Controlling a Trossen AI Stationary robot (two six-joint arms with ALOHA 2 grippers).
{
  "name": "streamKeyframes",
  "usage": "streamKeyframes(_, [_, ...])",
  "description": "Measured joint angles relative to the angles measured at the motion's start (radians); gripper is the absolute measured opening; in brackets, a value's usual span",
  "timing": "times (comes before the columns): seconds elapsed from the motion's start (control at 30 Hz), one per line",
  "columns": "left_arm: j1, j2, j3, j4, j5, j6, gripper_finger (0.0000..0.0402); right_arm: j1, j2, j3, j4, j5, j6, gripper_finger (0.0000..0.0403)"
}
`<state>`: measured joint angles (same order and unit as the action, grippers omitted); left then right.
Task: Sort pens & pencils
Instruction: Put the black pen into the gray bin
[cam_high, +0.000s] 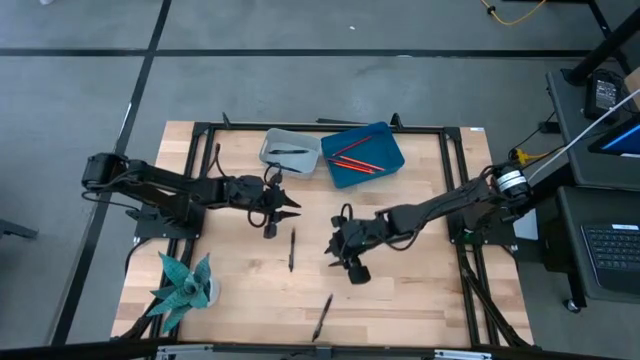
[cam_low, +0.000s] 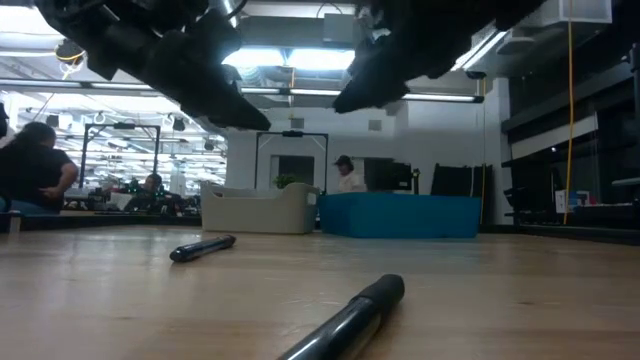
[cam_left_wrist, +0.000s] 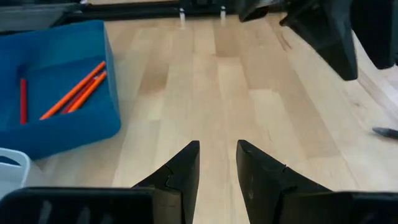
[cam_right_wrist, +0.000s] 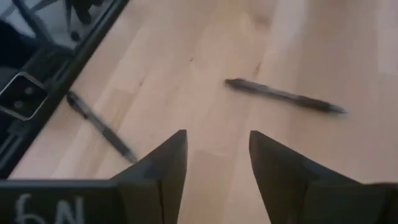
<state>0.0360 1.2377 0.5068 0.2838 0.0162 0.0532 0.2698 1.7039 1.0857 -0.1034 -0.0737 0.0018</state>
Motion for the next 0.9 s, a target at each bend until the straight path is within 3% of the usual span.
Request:
streamKeyframes(0.43, [-0.013,-0.001,0.0,-0.108,0.001,-0.049,0.01,0.083,0.279,0.375,-0.403,0.022,-0.06,0.0174])
streamKeyframes(0.9, [-0.013,0.0,0.0,-0.169,0.001,-0.079,0.01,0.192,0.485,0.597,-0.56,0.054,-0.022,0.0174])
